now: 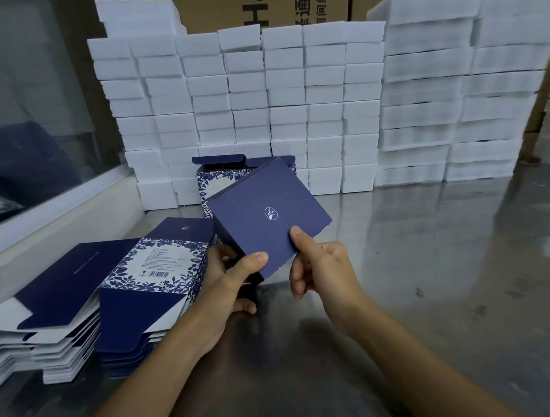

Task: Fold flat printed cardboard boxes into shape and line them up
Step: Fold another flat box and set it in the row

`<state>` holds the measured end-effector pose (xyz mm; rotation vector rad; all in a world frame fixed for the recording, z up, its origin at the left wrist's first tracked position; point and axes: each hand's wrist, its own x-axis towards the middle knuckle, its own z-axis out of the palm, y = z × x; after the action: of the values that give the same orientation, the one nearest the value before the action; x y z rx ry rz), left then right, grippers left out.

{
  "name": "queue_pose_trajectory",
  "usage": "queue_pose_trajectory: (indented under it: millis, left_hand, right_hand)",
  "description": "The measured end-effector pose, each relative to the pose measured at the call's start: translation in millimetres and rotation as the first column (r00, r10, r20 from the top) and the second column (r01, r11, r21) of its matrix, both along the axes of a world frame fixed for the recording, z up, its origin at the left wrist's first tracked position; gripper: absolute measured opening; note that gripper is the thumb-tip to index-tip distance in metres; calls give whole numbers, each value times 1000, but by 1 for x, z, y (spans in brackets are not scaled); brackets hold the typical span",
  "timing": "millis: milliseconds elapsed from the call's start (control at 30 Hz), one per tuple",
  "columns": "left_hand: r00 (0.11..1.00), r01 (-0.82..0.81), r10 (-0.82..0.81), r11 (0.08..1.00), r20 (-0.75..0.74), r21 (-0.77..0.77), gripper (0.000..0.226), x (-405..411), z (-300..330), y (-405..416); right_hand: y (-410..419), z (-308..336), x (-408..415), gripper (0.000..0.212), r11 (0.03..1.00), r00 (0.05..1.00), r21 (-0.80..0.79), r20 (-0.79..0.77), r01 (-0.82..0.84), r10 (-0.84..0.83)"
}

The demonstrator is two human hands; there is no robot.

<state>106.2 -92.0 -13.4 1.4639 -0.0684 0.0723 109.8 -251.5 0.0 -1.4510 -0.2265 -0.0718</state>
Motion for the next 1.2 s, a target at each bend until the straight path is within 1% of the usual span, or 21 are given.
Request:
queue_pose_trajectory:
  millis: [100,167,233,300,367,433,533,600,633,700,733,767,833,867,933,967,1033,1067,1100,1167,1200]
  left_hand:
    - [999,32,-33,999,-7,-13,86,0,1,1]
    - [999,51,-51,999,1,-2,86,-1,1,1]
    - [998,61,-62,998,12,29,83,-2,1,0]
    - [998,54,-55,997,19,60,81,-3,2,-2]
    - [999,43,-44,997,16,62,81,-3,1,-2]
    - [999,45,-45,999,14,25,81,-2,1,0]
    - [997,77,-77,995,12,-57,77,-2,1,0]
    - [992,122,-122,986,7,-109,74,-3,0,-3]
    - [990,142,-144,981,-2,-135,72,-3,0,-4]
    - [986,165,-169,968,-8,-188,66,-3,0,-6]
    - [985,165,-172,960,-11,-227,61,-3,0,-5]
    - [985,158,-170,948,-17,-275,56,-2,1,-5]
    - [989,121,-144,919,-32,-375,48,0,1,-3]
    - [992,90,-119,904,-43,-418,48,1,2,-2]
    - [997,18,-53,879,-60,-476,56,3,4,-2]
    - [998,-18,-10,873,-56,-488,56,3,4,-2]
    - [992,-116,121,866,-21,-487,38,6,5,-2]
    - [981,-173,194,863,-7,-475,32,6,6,-1]
    - [970,-215,245,861,5,-461,31,6,6,-1]
    - [951,-266,308,865,30,-425,27,7,7,0]
    - [942,-287,333,868,47,-404,22,8,9,0]
  right_hand:
    - [0,-1,2,78,993,994,49,-9,108,-107]
    - [-6,-3,5,81,980,981,56,24,191,-192]
    - [-12,-9,8,84,970,962,-10,130,244,-241]
    - [-16,-15,8,87,958,941,-83,227,274,-249]
    - [-16,-18,8,86,955,936,-105,253,278,-245]
    - [-16,-16,10,80,957,934,-52,239,286,-266]
    - [-20,-12,14,75,917,905,99,149,387,-398]
    - [-25,-14,19,76,872,871,130,86,471,-483]
    - [-28,-16,21,73,859,857,114,78,499,-509]
    - [-34,-17,26,55,866,861,78,97,494,-500]
    - [-35,-16,26,41,890,886,79,89,450,-456]
    - [-35,-15,26,44,920,919,75,56,385,-390]
    - [-38,-14,26,85,964,966,64,-23,257,-256]
    - [-38,-14,25,97,975,977,58,-27,214,-213]
    - [-35,-11,19,114,987,985,51,66,155,-159]
    - [-33,-11,18,120,987,979,44,128,155,-159]
    - [-30,-10,18,126,987,958,-25,247,156,-145]
    - [-29,-11,18,123,985,949,-70,288,156,-130]
    - [-29,-12,17,117,979,941,-125,317,163,-116]
    - [-28,-15,16,93,944,918,-228,371,239,-143]
    - [-27,-16,16,81,923,903,-255,392,290,-175]
